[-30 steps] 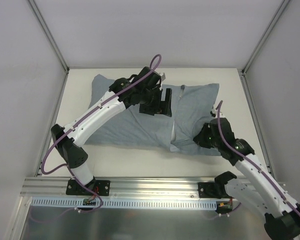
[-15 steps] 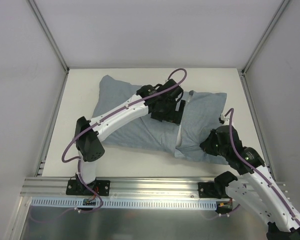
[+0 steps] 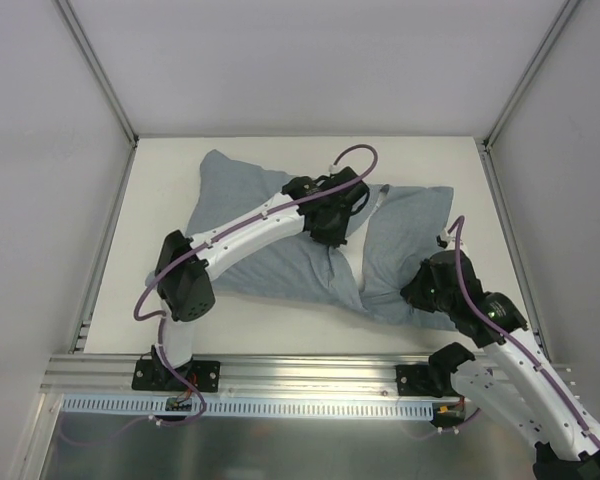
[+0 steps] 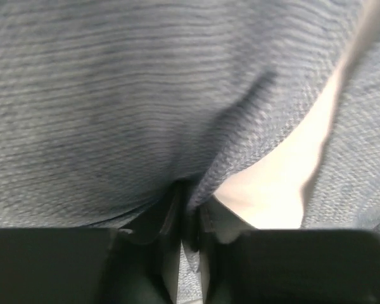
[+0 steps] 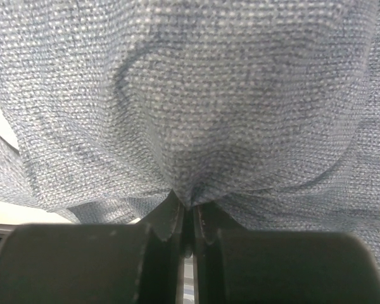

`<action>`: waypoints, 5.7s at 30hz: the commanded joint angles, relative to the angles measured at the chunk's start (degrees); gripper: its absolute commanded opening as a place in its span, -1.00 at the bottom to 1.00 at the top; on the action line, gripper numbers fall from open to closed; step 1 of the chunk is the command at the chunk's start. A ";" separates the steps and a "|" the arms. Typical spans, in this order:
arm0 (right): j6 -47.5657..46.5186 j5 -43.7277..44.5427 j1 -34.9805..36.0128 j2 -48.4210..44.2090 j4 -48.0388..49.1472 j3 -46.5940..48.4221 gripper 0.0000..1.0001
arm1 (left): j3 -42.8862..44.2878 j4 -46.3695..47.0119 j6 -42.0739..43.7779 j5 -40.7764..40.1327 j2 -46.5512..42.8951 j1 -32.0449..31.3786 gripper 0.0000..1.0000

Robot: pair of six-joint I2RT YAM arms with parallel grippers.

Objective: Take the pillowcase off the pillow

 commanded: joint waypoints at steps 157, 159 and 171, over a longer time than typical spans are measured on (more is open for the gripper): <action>8.02 -9.95 2.10 2.79 1.29 0.37 0.67 | -14.83 4.94 -12.82 -5.40 -16.89 -8.97 0.98; 7.76 -9.51 2.10 2.35 0.76 1.33 0.67 | -13.77 3.02 -13.08 -7.17 -14.43 -9.68 0.97; 7.93 -6.69 2.10 2.68 -1.35 5.91 0.71 | -10.79 2.30 -14.22 -4.29 -1.85 -9.86 -0.62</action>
